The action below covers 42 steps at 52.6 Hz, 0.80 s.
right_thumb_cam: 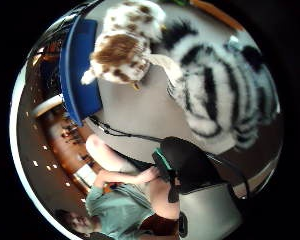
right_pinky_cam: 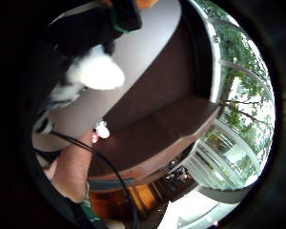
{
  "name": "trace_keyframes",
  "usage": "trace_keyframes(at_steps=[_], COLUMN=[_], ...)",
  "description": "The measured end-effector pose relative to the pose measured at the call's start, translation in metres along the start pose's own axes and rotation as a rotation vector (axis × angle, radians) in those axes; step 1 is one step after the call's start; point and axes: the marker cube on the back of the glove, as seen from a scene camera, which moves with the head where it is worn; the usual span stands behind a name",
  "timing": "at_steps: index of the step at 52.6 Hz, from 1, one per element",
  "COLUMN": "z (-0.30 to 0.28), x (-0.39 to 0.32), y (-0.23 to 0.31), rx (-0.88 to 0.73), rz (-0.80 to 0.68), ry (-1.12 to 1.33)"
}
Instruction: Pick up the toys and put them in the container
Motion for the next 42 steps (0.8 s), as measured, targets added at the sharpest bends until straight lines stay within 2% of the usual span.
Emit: trace_keyframes(at_steps=[5,21,24,30,42], z=[0.017,0.026,0.024,0.013,-0.061], x=[-0.001,-0.001,-0.004,-0.01,-0.041], y=[-0.016,-0.038,-0.041,-0.033,0.018], rx=[0.025,0.322,0.312,0.184,0.195], rz=[0.012,0.16,0.179,0.21,0.154], ry=[0.015,0.002,0.006,0.021,0.055])
